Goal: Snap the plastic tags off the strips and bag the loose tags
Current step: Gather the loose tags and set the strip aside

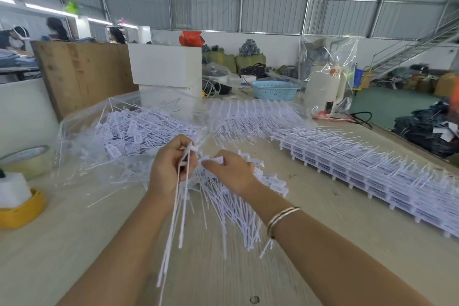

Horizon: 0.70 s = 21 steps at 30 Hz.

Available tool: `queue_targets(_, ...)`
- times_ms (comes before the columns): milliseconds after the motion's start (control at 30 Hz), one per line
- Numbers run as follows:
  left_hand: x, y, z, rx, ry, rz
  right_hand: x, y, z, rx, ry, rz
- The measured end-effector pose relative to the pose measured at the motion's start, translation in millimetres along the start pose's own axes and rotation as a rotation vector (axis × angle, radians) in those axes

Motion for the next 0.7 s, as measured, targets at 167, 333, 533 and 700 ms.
queue_targets(167, -3, -2, -12, 0.101, -0.233, 0.052, -9, -12, 6, 0.268, 0.286, -0.04)
queue_targets(333, -5, 2, 0, -0.062, -0.611, 0.158, -9, 10, -11, 0.21, -0.459, -0.185)
queue_targets(533, -23, 14, 23, -0.229, -0.837, 0.154, 4, 34, -16, -0.145, -0.432, -0.14)
queue_targets(700, -38, 12, 23, -0.31, -1.067, 0.063, 20, 49, -34, -0.114, -0.506, -0.191)
Point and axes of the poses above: each hand's wrist, its own y-axis away from the middle knuckle, its own z-axis out of the palm, x = y × z, the point moved 6 cm from there along -y, towards the middle knuckle, and after that the axes turned 1 degree about -z, right-handed, at the moved point
